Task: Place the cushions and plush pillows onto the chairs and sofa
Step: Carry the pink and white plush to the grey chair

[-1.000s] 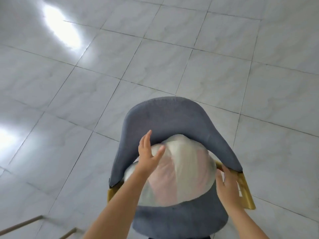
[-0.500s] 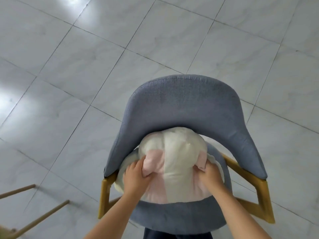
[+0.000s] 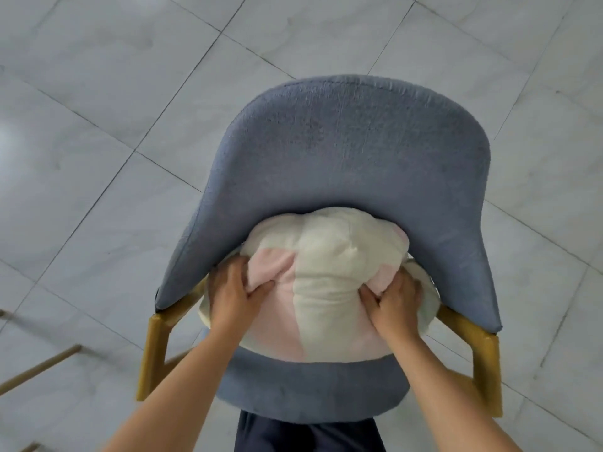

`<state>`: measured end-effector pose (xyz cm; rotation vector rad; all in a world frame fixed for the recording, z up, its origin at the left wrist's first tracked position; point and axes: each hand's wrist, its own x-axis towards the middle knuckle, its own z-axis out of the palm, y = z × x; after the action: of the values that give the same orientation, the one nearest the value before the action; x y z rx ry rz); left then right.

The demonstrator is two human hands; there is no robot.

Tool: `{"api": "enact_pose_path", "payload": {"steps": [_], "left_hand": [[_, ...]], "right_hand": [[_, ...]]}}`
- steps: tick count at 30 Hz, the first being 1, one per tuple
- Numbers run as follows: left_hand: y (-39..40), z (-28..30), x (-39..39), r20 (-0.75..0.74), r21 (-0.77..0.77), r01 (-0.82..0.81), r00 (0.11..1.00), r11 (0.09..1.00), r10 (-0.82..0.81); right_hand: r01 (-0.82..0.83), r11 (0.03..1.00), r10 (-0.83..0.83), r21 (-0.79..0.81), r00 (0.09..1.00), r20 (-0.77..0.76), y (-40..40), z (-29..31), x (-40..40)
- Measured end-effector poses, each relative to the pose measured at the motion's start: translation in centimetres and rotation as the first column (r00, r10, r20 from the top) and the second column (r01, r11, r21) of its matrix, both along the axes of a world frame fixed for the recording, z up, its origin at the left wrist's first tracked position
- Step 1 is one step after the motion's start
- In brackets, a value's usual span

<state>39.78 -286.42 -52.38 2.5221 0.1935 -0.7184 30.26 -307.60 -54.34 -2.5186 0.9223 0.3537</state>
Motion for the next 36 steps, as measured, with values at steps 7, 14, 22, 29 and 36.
{"api": "enact_pose_path", "payload": {"steps": [7, 14, 22, 29, 36], "left_hand": [[2.3, 0.8, -5.3, 0.442, -0.125, 0.112, 0.896, 0.986, -0.046], [2.8, -5.2, -9.0, 0.155, 0.113, 0.246, 0.953, 0.963, -0.261], [3.0, -2.3, -9.0, 0.126, -0.004, 0.103, 0.987, 0.995, -0.102], [3.1, -2.4, -12.0, -0.069, -0.072, -0.062, 0.996, 0.995, 0.057], [-1.0, -7.0, -6.5, -0.394, 0.238, 0.252, 0.908, 0.938, -0.143]], "right_hand": [[-0.083, 0.993, 0.115, -0.084, 0.847, 0.519, 1.9, 4.2, -1.5], [-0.633, 0.699, 0.699, -0.333, 0.703, 0.132, 5.3, -1.7, -0.7], [-0.563, 0.778, 0.628, -0.278, 0.692, 0.357, 5.5, 1.3, -3.3], [-0.322, 0.932, 0.340, -0.168, 0.936, 0.091, 2.1, -0.1, -9.0], [-0.359, 0.933, 0.330, -0.002, 0.861, -0.387, 0.6, -5.0, -2.2]]}}
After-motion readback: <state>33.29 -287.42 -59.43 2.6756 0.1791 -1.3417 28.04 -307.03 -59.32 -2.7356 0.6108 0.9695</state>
